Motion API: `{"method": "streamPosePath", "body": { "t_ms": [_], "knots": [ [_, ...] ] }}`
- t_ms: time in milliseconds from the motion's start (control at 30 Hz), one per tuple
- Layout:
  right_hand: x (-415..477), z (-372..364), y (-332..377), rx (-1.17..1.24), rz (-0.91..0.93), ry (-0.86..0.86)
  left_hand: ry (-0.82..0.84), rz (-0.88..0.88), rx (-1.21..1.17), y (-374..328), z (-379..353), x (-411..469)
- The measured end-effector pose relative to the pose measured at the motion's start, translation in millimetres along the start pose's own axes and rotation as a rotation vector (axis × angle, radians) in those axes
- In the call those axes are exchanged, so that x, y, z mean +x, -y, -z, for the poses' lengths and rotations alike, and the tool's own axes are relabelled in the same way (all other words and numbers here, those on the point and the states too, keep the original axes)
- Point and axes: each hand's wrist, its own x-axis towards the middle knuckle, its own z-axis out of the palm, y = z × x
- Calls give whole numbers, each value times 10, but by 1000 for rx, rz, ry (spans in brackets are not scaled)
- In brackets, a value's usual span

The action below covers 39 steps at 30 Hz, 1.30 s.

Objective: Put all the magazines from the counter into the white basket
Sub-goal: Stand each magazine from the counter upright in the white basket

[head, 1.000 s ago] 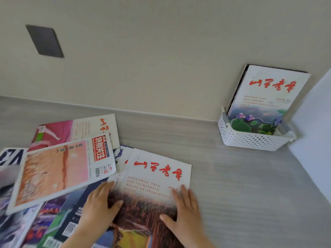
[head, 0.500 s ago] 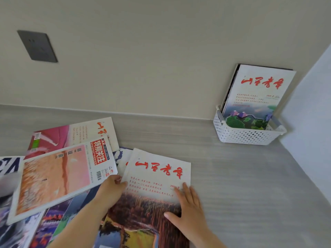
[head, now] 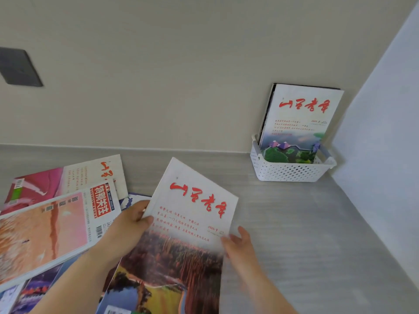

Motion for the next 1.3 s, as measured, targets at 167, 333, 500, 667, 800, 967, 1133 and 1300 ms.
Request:
{"method": "streamPosePath", "body": {
  "t_ms": [167,333,500,667,800,967,1133,1300],
  "knots": [
    [83,507,420,58,44,146,-20,-118,-144,-444,-165,72],
    [204,1167,980,-90,169,117,-7,-159,-181,-891,-428,315],
    [466,1756,1577,-114,330,7,49,-205,-224,-1452,-733,684],
    [803,2232,2158,-84,464,-26,11,-284,-236,-2037,-985,1119],
    [1157,2458,2538,1,607,-135,-44,-377,-276,-2482,-1236,1478],
    [1612,2613,2669,54,685,-245,-95,-428,-251,-2635,-1615,1853],
    [1924,2748,2449,147,644,-282,-76,-470,-220,-2683,-1861,2068],
    [2071,2837,2357,146,598,-277,-47,-491,-192,-2754,-1962,2184]
  ]
}}
